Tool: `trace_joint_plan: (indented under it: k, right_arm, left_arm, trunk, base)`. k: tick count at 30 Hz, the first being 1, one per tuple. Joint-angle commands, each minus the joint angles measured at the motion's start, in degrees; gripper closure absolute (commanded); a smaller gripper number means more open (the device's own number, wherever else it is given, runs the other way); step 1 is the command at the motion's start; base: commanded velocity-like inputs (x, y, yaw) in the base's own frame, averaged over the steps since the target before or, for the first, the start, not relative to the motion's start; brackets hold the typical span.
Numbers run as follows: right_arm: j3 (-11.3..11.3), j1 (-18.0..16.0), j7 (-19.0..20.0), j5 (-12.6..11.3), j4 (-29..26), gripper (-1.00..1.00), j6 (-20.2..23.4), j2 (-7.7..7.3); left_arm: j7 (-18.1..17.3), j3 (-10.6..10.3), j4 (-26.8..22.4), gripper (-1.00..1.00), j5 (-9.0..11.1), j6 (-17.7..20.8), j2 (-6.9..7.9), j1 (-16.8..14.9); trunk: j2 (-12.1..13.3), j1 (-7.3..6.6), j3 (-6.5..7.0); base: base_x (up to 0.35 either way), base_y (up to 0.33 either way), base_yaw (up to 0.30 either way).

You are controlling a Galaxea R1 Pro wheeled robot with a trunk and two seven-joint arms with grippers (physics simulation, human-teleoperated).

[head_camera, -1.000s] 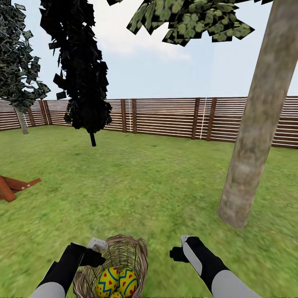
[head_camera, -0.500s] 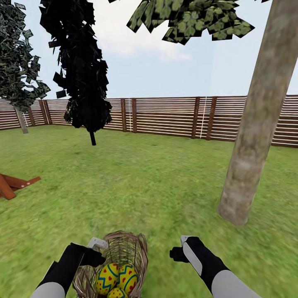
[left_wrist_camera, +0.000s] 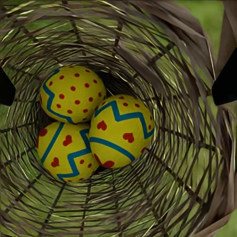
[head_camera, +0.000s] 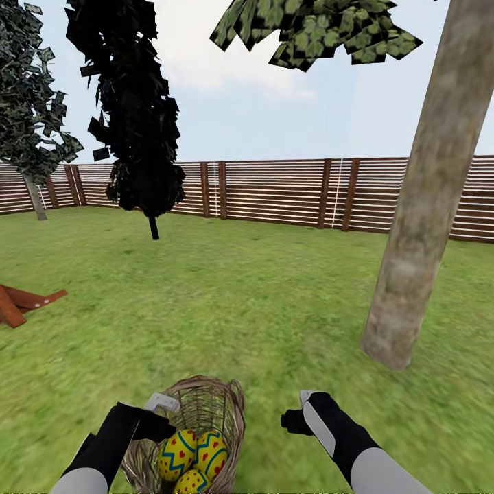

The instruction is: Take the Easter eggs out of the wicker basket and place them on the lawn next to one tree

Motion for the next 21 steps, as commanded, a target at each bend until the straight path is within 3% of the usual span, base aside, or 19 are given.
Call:
trace_joint_plan:
  k: [1, 21]
  right_arm:
    - [0.3, 0.0, -0.5, -0.6, -0.1, -1.00, 0.1, -0.04]
    - [0.3, 0.0, -0.5, -0.6, -0.1, -1.00, 0.1, -0.04]
  left_arm:
    - [-0.6, 0.4, -0.1, -1.00, -0.5, 0.1, -0.09, 0.0]
    - [-1.7, 0.4, -0.1, -1.00, -0.5, 0.2, -0.11, 0.0]
  trunk:
    - [-0.4, 0.22, -0.25]
    - [-8.5, 4.61, -3.84]
  base:
    - [0.000, 0.000, 0.000]
    - [0.000, 0.000, 0.000]
